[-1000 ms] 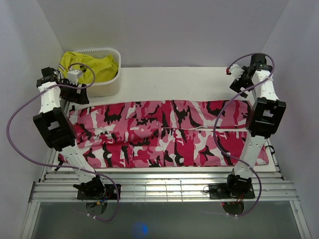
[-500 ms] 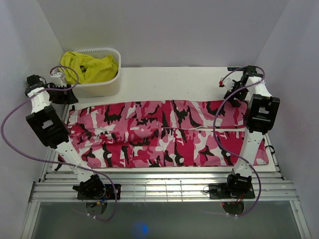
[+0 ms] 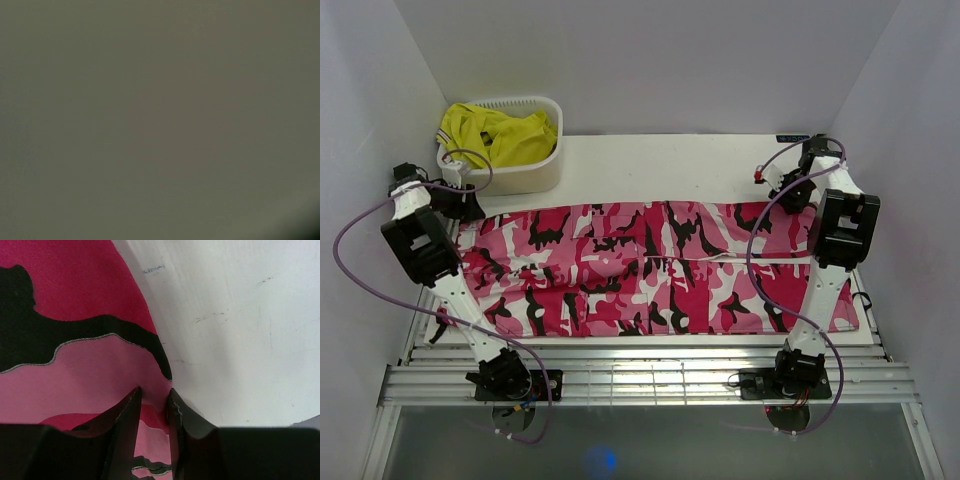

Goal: Fold and stack the trousers
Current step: Fold the trousers

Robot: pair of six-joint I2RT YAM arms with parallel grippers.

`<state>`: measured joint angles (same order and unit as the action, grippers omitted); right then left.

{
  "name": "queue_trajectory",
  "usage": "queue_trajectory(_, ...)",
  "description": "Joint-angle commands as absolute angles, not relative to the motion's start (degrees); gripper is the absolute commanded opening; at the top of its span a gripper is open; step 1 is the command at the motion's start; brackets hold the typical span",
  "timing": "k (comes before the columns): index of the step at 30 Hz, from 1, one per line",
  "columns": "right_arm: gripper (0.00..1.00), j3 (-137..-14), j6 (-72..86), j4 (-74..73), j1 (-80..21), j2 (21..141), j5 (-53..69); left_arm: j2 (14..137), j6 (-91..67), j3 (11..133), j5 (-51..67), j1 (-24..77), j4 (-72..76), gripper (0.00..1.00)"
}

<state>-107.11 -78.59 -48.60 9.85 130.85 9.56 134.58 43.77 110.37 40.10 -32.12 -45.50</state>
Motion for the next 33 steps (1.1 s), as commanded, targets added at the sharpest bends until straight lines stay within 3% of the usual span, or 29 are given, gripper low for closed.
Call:
queue_trajectory(1, 0.33, -104.07, -87.97, -54.32, 10.2, 134.3, 5.63, 135.17, 52.64, 113.55, 46.13, -34.8, -53.59, 0.73)
queue_trajectory(7, 0.26, -103.71, -88.77, -54.23, 10.11, 134.03, 4.57, 138.07, 58.09, 116.89, 51.06, -39.19, -60.72, 0.77)
queue_trajectory(11, 0.09, -103.98, -88.77, -54.4, 10.11, 134.3, 4.22, 139.66, 62.56, 118.65, 53.09, -40.25, -65.47, 0.77)
queue_trajectory(16, 0.08, -104.15, -88.77, -54.49, 10.19, 134.12, 4.39, 141.77, 65.74, 119.62, 53.09, -40.17, -69.43, 0.73)
queue_trajectory(17, 0.08, -104.15, -88.68, -54.58, 10.2, 133.95, 4.39, 142.12, 66.35, 119.62, 53.17, -40.08, -69.69, 0.71)
queue_trajectory(21, 0.08, -105.11, -87.8, -54.49, 10.37, 132.28, 6.06, 141.33, 69.16, 119.09, 52.65, -40.08, -71.54, 0.4)
queue_trajectory(22, 0.08, -105.64, -87.28, -54.32, 10.46, 131.84, 6.59, 140.98, 69.43, 118.92, 52.65, -40.17, -71.63, 0.27)
queue_trajectory(25, 0.08, -108.27, -86.23, -54.05, 10.9, 130.17, 8.78, 139.22, 69.35, 119.44, 53.78, -40.17, -71.11, 0.08)
queue_trajectory(33, 0.08, -112.41, -87.89, -54.58, 12.66, 125.95, 12.39, 135.18, 67.41, 119.36, 54.32, -40.17, -67.5, 0.0)
